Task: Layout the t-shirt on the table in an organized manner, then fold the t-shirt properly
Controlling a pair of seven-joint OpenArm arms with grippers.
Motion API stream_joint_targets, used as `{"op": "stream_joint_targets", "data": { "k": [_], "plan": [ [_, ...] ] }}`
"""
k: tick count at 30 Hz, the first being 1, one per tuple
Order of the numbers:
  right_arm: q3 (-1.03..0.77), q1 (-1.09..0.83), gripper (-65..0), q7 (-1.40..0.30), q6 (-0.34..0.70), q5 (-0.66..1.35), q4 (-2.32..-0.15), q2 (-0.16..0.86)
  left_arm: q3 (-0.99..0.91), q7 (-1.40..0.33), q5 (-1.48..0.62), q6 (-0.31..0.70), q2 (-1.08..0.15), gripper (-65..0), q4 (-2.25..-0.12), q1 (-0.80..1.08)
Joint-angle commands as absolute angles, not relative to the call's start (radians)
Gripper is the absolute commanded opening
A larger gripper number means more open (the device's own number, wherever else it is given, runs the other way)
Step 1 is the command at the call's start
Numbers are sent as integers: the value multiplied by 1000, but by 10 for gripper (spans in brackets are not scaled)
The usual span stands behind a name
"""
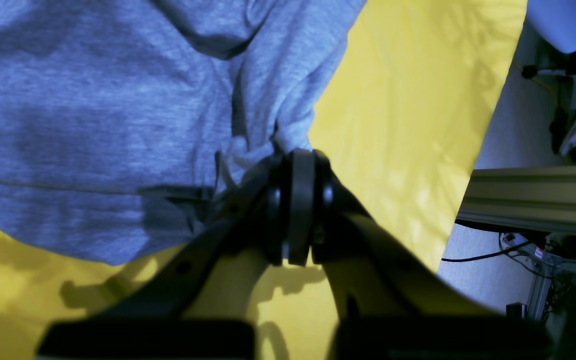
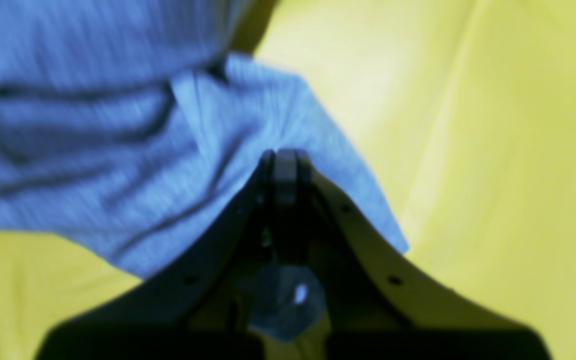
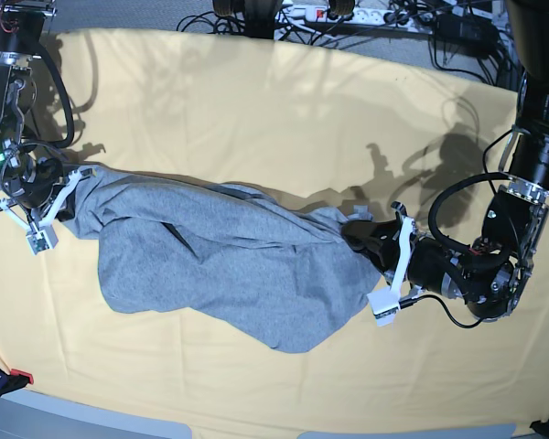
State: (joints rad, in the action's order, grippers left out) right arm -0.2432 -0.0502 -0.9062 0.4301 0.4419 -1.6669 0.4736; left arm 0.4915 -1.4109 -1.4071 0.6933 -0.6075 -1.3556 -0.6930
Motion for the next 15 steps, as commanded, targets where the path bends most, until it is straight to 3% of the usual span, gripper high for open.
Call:
{"op": "stream_joint_targets", "data": {
  "k": [1, 8, 15],
  "plan": [
    [-250, -34, -650, -888, 430, 449, -1682, 494, 481, -1396, -1427, 698, -618, -650, -1370, -726],
    [-250, 44, -650, -780, 456, 450, -1682, 494, 481, -1396, -1427, 698, -618, -650, -1370, -720],
    [-250, 170, -650, -764, 413, 448, -1682, 493, 481, -1396, -1428, 698, -618, -650, -1370, -696]
  ]
}}
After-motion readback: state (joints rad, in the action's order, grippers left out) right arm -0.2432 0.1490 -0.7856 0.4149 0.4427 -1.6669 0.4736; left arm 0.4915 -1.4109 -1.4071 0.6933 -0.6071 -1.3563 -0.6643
